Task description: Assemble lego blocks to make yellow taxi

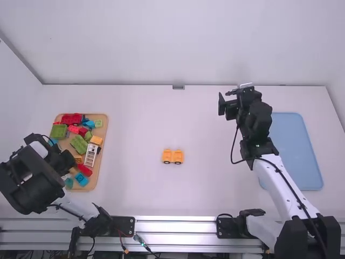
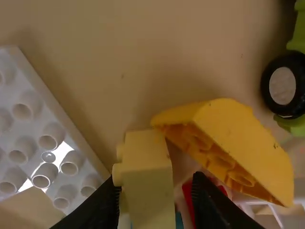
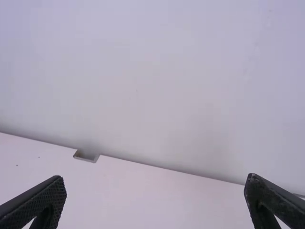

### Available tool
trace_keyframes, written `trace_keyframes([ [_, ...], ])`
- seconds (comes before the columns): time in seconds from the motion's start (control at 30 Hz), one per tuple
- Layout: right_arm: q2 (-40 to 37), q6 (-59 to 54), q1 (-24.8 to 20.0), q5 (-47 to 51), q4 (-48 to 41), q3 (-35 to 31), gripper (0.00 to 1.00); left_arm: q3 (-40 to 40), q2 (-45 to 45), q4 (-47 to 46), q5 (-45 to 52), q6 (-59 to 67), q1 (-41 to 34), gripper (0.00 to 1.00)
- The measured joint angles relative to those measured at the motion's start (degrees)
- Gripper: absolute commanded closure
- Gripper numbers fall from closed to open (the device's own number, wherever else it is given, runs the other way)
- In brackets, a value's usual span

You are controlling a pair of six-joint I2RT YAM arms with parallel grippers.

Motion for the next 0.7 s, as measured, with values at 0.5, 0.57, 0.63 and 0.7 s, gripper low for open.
trace_keyframes([
  [0.5,0.0,-1.2,0.0,0.1,0.0,0.0,0.01,-3.1,0.0,4.2,-1.9,0.0,0.0,0.62],
  [0.57,0.0,-1.2,0.0,0.1,0.0,0.0,0.01,-3.1,0.0,4.7,-2.0,0.0,0.0,0.67],
  [0.63,0.0,-1.2,0.0,0.1,0.0,0.0,0.01,-3.1,0.0,5.4,-2.1,0.2,0.0,0.71],
  [0.7,0.0,-1.2,0.0,0.0,0.0,0.0,0.01,-3.3,0.0,5.7,-2.2,0.2,0.0,0.74],
])
